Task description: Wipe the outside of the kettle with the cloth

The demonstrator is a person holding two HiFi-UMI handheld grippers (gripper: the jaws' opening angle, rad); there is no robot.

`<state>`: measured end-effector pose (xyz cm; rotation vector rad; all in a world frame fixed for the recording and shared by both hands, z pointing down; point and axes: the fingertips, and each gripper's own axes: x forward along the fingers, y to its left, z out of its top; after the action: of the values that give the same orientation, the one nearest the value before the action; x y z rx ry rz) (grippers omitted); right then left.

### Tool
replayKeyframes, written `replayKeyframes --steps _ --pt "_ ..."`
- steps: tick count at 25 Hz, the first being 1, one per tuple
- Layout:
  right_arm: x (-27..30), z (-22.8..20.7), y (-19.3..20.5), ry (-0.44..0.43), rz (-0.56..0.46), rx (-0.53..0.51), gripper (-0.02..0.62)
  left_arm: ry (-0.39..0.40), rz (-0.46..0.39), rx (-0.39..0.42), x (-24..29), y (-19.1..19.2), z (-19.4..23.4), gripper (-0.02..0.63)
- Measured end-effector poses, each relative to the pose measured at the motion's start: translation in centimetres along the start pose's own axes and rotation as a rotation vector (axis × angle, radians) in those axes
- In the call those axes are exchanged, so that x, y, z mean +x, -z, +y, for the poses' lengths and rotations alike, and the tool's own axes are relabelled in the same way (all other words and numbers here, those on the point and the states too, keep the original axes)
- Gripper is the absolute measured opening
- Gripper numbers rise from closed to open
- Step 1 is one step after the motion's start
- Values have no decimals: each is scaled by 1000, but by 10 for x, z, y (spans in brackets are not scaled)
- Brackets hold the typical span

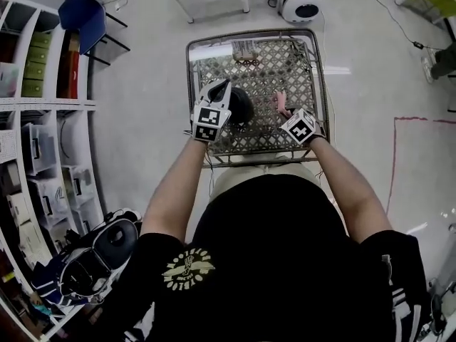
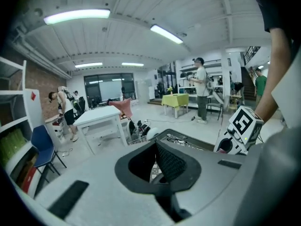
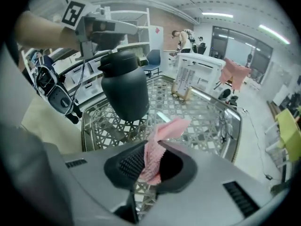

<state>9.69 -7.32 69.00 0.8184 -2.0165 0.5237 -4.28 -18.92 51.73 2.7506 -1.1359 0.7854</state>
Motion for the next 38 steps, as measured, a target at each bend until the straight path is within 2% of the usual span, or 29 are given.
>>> replayKeyframes --steps 4,6,9,14,16,18,21,25,28,31,34,38 --pt "-15 -21 20 70 24 60 48 -45 -45 -160 -39 4 8 6" --pt "-19 -29 36 97 53 80 49 -56 -52 -210 -57 9 8 6" --pt "-30 -30 50 108 88 102 97 -75 -58 -188 -85 15 3 6" --pt "-61 -44 45 188 18 148 178 -120 -39 -120 -110 13 -1 6" --pt "-76 -44 40 217 -11 153 182 -109 -53 -114 -116 5 -5 6" --pt "-92 -41 32 238 -63 174 181 -101 -88 -114 -124 -11 -6 6" --pt "-123 -36 13 271 -154 227 181 -112 -155 -165 -134 -33 1 6" --pt "-163 -30 -27 316 -290 241 179 -166 -201 -208 -150 -55 16 6" --pt "-199 -28 -62 353 -392 240 127 -196 -247 -179 -168 -85 25 6" --pt "-240 -27 -95 391 -516 239 31 -199 -303 -138 -182 -114 23 6" --pt "-281 -23 -127 392 -650 241 14 -201 -349 -144 -193 -136 18 6" --pt "-325 -13 -169 349 -804 260 11 -218 -422 -140 -214 -164 19 6"
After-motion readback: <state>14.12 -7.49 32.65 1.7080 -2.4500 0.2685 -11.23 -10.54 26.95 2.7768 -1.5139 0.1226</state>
